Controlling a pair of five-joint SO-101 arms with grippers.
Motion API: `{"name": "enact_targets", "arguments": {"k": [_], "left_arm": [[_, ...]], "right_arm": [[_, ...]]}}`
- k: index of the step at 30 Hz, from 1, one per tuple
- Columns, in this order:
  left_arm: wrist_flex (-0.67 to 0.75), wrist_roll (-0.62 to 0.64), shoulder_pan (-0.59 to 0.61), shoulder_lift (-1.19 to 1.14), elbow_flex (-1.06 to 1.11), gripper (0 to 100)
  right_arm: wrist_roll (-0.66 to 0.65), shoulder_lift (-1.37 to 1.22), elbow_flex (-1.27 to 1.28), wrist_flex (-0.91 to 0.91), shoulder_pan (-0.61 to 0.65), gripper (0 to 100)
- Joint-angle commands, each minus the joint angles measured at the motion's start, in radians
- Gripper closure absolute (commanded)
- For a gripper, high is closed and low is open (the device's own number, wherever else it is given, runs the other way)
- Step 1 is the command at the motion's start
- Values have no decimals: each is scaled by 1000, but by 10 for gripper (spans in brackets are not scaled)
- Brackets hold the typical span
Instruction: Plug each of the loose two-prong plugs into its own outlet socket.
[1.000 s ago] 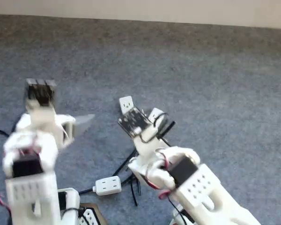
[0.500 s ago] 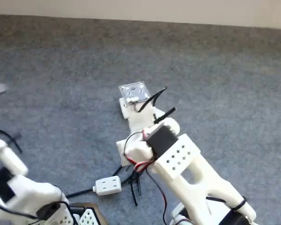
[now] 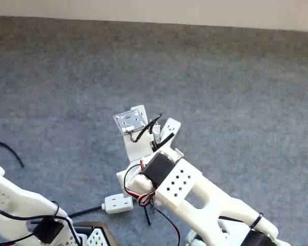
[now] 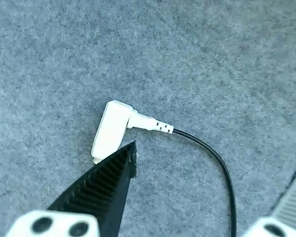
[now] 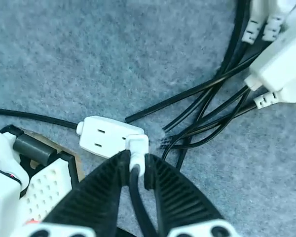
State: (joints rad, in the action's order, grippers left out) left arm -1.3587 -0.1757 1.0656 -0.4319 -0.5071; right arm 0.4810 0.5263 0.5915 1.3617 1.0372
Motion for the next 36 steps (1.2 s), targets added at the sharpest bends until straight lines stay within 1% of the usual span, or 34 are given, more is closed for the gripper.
{"name": "enact_targets", "arguments": {"k": [1, 3, 7, 10, 14, 18, 20, 24, 29, 32, 36], "left_arm": [[-5, -6, 8, 15, -41, 546], [-5, -6, 13, 15, -41, 546], [-5, -6, 19, 15, -44, 546], [-5, -6, 19, 15, -42, 546], [-5, -8, 19, 15, -41, 546], [-5, -8, 19, 10, -41, 546], [-5, -8, 19, 8, -42, 546], [-5, -8, 18, 8, -44, 546], [-5, -8, 18, 7, -44, 546], [-5, -9, 18, 7, -44, 546], [-5, -9, 19, 7, -44, 546]], "right_arm": [[12, 4, -4, -15, 13, 993], [12, 4, 16, -21, 15, 993], [15, 7, 162, -128, 58, 993], [18, 15, 234, -174, 73, 994], [18, 18, 200, -173, 41, 994], [18, 18, 82, -94, -31, 994], [18, 18, 30, -67, -42, 994], [18, 7, 1, -50, -13, 994], [18, 7, 85, -107, 56, 994], [18, 7, 116, -153, 70, 994], [20, 7, 157, -156, 88, 994]]}}
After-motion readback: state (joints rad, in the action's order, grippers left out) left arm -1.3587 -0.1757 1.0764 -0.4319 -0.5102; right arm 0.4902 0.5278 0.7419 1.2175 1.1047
